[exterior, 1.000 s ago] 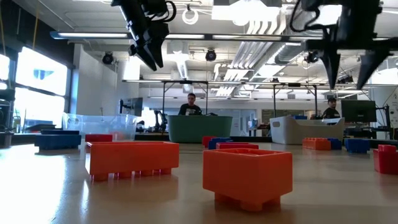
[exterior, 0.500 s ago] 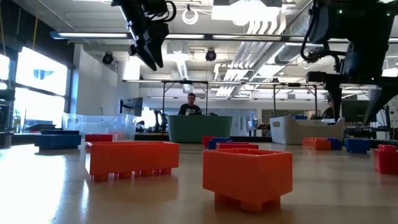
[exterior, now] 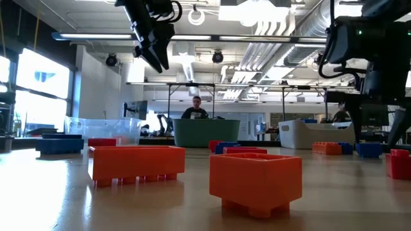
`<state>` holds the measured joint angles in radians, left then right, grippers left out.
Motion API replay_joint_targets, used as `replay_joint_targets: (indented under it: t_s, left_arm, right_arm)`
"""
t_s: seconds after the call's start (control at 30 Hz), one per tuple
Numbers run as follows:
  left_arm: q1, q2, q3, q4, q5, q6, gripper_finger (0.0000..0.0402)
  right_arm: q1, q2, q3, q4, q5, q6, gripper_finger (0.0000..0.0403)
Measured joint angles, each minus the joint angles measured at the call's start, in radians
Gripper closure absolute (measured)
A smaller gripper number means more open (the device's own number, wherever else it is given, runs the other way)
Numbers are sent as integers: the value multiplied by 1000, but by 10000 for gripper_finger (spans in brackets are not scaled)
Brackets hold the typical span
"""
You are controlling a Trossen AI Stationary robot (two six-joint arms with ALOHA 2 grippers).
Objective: Sort & place blocks by color
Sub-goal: Put the blue game piece into the white bin
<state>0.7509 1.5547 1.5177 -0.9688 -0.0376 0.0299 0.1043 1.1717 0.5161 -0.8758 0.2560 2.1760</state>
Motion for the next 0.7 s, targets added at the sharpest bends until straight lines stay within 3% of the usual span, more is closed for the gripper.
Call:
replay_joint_targets:
  t_s: [0.4, 0.63, 0.7]
  left_arm:
    - [0, 0, 0, 4, 0, -1, 192]
    - [0, 0, 0, 35, 0, -4, 192]
    - [0, 0, 0, 43, 0, -14, 192]
  right_arm:
    - [-33, 0, -61, 71, -66, -65, 196]
    - [-32, -1, -59, 61, -69, -125, 291]
    - [-32, -1, -56, 61, -70, -149, 297]
